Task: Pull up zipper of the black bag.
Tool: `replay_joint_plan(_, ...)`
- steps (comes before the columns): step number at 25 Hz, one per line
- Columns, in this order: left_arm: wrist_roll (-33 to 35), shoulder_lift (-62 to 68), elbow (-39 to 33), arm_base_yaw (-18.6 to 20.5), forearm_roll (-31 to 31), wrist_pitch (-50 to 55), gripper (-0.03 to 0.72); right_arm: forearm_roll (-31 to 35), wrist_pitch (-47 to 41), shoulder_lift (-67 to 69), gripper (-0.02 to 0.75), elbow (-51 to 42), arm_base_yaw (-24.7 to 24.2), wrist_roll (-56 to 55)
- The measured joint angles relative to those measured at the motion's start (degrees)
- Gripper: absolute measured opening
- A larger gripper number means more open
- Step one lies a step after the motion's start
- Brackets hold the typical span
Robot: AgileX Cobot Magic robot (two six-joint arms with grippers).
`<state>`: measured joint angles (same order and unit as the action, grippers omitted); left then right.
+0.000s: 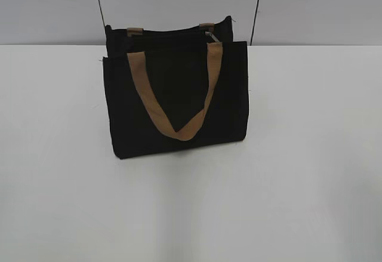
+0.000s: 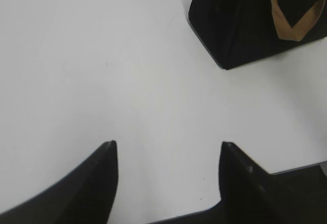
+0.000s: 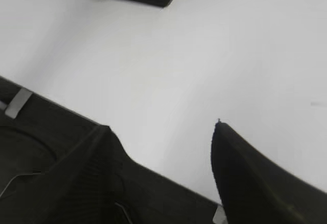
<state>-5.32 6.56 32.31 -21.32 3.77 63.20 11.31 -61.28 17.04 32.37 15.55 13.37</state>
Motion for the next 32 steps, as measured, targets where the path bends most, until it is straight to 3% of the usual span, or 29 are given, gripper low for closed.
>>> replay_joint_plan(8, 0.2, -0.6, -1.3, 0.0, 0.0, -1.9, 0.468, -6.0, -0.1, -5.4, 0.468, -0.4, 0.0, -2.4)
replay_joint_plan(27, 0.2, -0.6, -1.3, 0.0, -0.1, -2.0, 0.468, -8.5, -0.7, -5.4, 0.466, -5.4, 0.0, -4.1)
replay_joint_plan(32, 0.2, -0.6, -1.3, 0.0, -0.1, -2.0, 0.468, -5.5, -0.7, -5.4, 0.466, -5.4, 0.0, -4.3)
